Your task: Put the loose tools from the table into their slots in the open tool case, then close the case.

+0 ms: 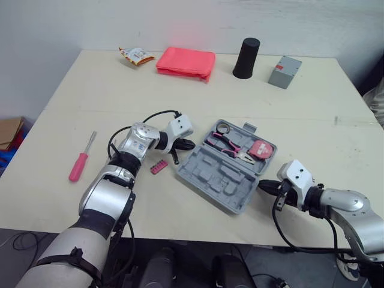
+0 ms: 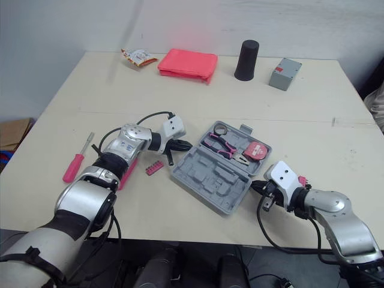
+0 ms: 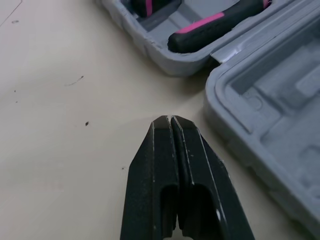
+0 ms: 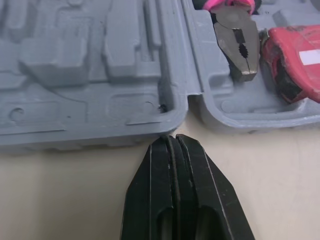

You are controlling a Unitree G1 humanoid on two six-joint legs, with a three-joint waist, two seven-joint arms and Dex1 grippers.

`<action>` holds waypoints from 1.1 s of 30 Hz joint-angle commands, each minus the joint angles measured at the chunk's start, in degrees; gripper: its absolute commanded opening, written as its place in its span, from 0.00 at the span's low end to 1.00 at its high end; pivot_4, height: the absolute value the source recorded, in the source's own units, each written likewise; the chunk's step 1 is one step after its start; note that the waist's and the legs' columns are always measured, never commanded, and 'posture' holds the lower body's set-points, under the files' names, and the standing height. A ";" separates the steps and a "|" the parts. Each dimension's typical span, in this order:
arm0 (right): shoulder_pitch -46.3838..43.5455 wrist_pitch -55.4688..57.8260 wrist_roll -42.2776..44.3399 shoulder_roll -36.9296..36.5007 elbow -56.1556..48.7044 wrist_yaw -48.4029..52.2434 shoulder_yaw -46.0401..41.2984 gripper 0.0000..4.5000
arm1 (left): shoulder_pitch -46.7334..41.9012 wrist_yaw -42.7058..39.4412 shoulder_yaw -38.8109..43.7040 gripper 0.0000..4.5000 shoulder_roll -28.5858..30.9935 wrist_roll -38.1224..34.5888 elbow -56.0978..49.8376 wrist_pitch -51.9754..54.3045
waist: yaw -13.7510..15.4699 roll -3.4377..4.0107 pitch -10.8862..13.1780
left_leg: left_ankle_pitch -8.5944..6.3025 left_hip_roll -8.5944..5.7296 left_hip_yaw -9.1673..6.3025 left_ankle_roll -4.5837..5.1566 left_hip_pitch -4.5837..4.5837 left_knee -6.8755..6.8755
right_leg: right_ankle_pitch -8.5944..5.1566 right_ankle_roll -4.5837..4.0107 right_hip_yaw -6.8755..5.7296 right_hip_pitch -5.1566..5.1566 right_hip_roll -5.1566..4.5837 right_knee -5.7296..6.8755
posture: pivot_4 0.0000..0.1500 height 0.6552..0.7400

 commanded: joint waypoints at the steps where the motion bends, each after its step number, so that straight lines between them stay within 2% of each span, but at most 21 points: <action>1: -1.13 -1.64 -0.35 0.27 -0.14 -0.03 -0.55 0.00 | -0.60 -1.02 0.37 0.01 -1.91 0.60 -0.03 -1.42 | 0.05 0.00 0.00 | 0.00 -0.01 -0.02 0.00 0.00 0.00 | 0.00 0.00 -0.01 0.00 -0.01 0.00 | 1.00 0.95; 4: -2.62 -2.26 -0.63 0.48 0.81 0.36 0.00 0.00 | 1.20 -3.54 -0.52 0.01 -2.89 1.04 -2.45 -1.51 | 0.03 0.00 0.00 | -0.01 -0.03 -0.01 0.02 0.00 0.00 | 0.00 0.00 -0.02 0.00 -0.01 0.01 | 1.00 0.95; 8: -4.47 -3.77 -1.19 0.34 2.64 2.00 0.85 0.00 | 5.36 -8.24 -1.55 0.01 -1.02 1.16 -9.06 -0.84 | -0.15 0.00 0.00 | -0.01 -0.03 0.00 0.03 0.00 0.00 | 0.00 0.00 -0.01 0.01 0.01 0.01 | 1.00 0.95; 10: -5.28 -4.73 -1.47 0.04 3.65 3.36 1.18 0.00 | 8.60 -10.55 -1.60 0.01 0.46 0.42 -15.17 1.55 | -0.29 0.01 0.00 | -0.01 0.00 0.00 0.02 0.01 0.00 | 0.00 0.00 -0.01 0.00 0.02 0.01 | 1.00 0.95; 15: -7.23 -7.02 -2.26 -0.70 5.48 7.63 2.81 0.00 | 20.69 -14.05 -2.48 0.01 5.60 -1.50 -38.67 12.36 | -1.23 0.04 -0.03 | -0.01 0.07 0.01 0.02 0.02 -0.02 | 0.00 0.00 0.00 0.02 0.06 0.00 | 1.00 0.95; 23: -11.99 -10.46 -4.50 -1.01 10.70 12.81 5.91 0.00 | 34.28 -7.69 -2.07 0.01 10.50 -0.84 -63.72 29.73 | -1.56 0.08 -0.05 | -0.02 0.10 0.00 0.03 0.12 -0.03 | 0.00 0.00 0.06 0.12 -0.08 -0.02 | 1.00 0.95; 28: -14.41 -12.35 -5.81 -0.92 13.38 15.39 7.42 0.00 | 37.00 -2.90 -3.32 0.01 13.12 2.51 -68.32 33.73 | -1.61 0.09 -0.06 | -0.02 0.16 -0.02 0.02 0.13 -0.03 | 0.00 -0.01 0.05 0.14 -0.08 -0.06 | 1.00 0.95; 33: -15.93 -14.73 -8.22 -1.38 16.78 15.69 8.17 0.00 | 39.08 0.35 -2.84 0.01 14.30 2.32 -70.04 36.44 | -1.65 0.10 -0.08 | -0.03 0.25 0.01 -0.03 0.20 -0.04 | 0.00 -0.01 0.07 0.16 -0.08 -0.05 | 1.00 0.95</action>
